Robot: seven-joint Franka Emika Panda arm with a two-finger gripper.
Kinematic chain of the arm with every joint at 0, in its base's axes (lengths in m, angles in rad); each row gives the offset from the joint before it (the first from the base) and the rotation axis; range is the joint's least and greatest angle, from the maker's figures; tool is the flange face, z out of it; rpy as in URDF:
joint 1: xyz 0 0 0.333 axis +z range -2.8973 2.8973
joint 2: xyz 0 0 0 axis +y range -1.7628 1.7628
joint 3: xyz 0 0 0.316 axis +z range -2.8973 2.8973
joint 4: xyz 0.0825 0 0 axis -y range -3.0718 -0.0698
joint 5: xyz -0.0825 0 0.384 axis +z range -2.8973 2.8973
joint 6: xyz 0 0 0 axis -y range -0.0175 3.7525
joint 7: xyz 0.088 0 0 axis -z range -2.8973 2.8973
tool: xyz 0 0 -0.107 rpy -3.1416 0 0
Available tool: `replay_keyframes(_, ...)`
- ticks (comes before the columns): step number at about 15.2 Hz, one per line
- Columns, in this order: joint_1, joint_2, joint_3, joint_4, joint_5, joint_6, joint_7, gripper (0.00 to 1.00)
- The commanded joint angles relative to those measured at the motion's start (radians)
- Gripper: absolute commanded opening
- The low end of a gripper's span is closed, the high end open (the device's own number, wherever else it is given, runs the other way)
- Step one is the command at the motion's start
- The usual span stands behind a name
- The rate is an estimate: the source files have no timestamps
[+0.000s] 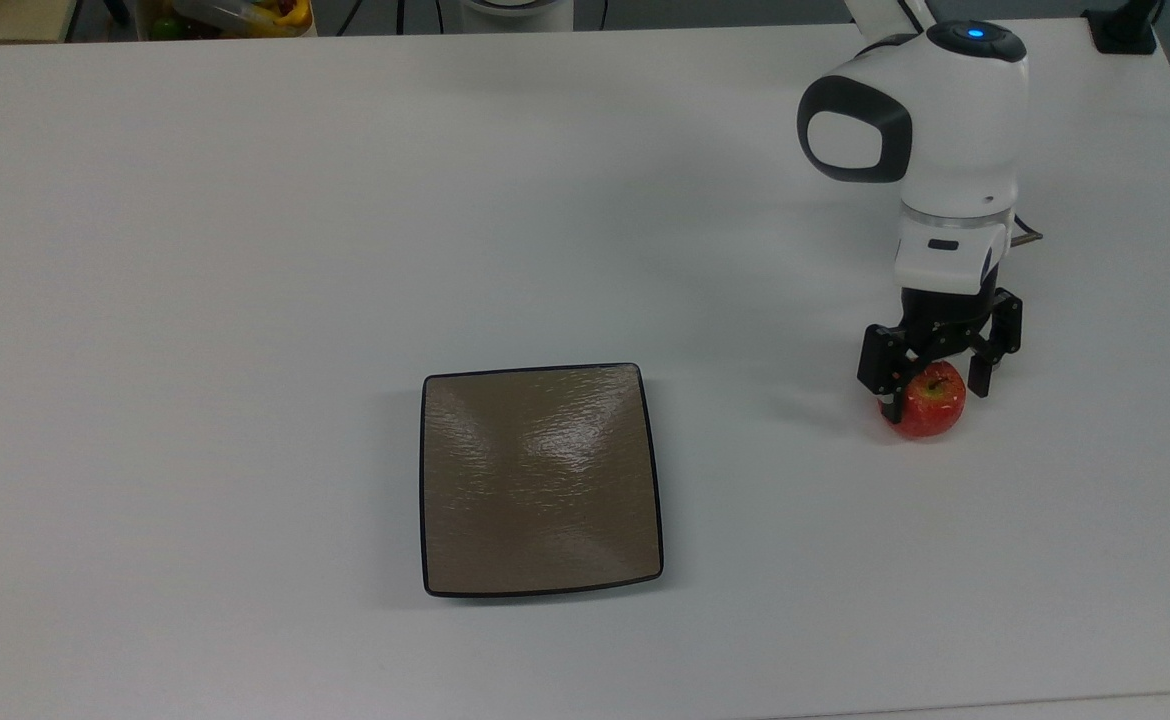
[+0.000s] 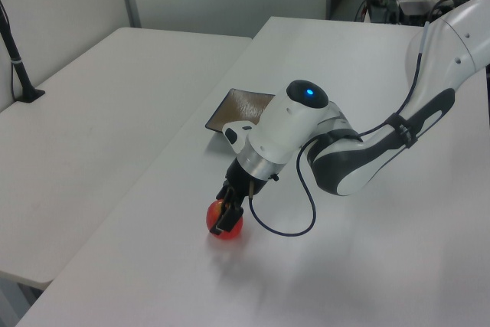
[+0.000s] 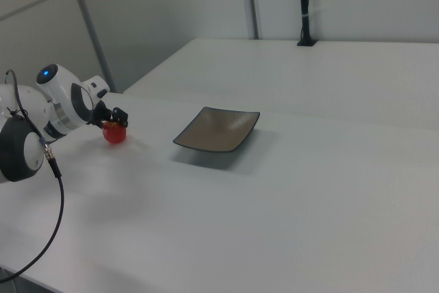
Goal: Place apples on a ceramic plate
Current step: 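Close the gripper on the red apple, then lift the apple and carry it over the square plate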
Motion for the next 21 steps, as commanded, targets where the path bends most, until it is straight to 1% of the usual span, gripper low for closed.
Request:
replay_keyframes(1,0.01,0.002,-0.009,-0.01,-0.03,0.008,0.023,1.0)
replay_keyframes(3,0.008,0.002,-0.009,-0.01,-0.034,0.008,0.061,1.0)
replay_keyframes(5,0.007,0.0,-0.009,-0.01,-0.065,0.005,0.07,1.0)
replay_keyframes(6,0.007,0.0,-0.007,-0.015,-0.068,0.005,0.07,1.0)
replay_keyframes(7,0.005,0.0,-0.007,-0.021,-0.07,0.005,0.07,0.88)
replay_keyframes(8,0.005,0.0,-0.007,-0.024,-0.073,0.003,0.067,0.82)
replay_keyframes(9,0.005,0.0,-0.007,-0.025,-0.082,0.002,0.069,0.63)
replay_keyframes(11,0.002,-0.001,0.009,-0.041,-0.087,0.002,0.069,0.19)
replay_keyframes(12,-0.004,0.0,0.017,-0.041,-0.087,0.002,0.07,0.06)
replay_keyframes(13,-0.012,-0.003,0.02,-0.044,-0.084,0.002,0.07,0.02)
replay_keyframes(15,-0.013,-0.009,0.02,-0.045,-0.082,0.002,0.07,0.02)
replay_keyframes(18,-0.022,-0.047,0.02,-0.053,-0.068,0.0,0.072,0.03)
replay_keyframes(20,-0.022,-0.107,0.022,-0.085,-0.059,0.0,0.073,0.03)
replay_keyframes(21,-0.024,-0.142,0.022,-0.108,-0.041,0.0,0.073,0.03)
